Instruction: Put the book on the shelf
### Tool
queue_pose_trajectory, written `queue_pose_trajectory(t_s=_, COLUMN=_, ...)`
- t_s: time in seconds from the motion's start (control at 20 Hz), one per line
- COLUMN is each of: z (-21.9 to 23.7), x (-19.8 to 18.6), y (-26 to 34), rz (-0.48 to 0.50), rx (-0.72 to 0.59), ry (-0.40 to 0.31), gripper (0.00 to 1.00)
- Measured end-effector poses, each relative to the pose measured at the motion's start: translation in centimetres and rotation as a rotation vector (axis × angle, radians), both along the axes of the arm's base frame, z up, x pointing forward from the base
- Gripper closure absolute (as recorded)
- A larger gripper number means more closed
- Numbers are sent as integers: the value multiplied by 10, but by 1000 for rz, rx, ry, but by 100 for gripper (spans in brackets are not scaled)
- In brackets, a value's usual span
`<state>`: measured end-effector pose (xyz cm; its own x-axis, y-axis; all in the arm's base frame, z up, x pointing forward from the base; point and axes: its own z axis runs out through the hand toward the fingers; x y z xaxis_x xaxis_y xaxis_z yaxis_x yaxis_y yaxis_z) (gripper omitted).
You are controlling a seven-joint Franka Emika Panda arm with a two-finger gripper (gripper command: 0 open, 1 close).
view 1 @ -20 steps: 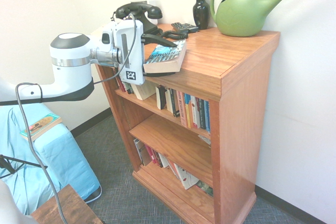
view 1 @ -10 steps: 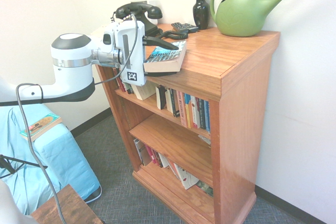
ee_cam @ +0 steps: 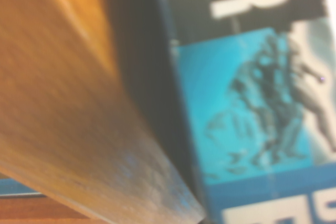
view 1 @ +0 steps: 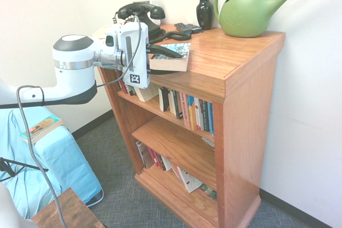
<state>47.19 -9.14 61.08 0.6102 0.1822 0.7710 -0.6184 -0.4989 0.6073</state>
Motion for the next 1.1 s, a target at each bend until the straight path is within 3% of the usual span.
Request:
queue_pose_trajectory(t_s=0.45, z=-2, x=-10, y=-2, rz=-6, rx=14, ry=-4, gripper=100)
queue_pose_trajectory(t_s=0.65, z=14, x=-25, y=2, rz=-20, rx=76, ry=-48, gripper=100)
queue_pose_trajectory(t_s=0.85, z=30, x=-70, y=35, rz=-52, rx=221, ry=-90, gripper=100)
queue_pose_trajectory(t_s=1.1, z=22, x=-156, y=98, rz=-79, rx=465, ry=-64, gripper=100)
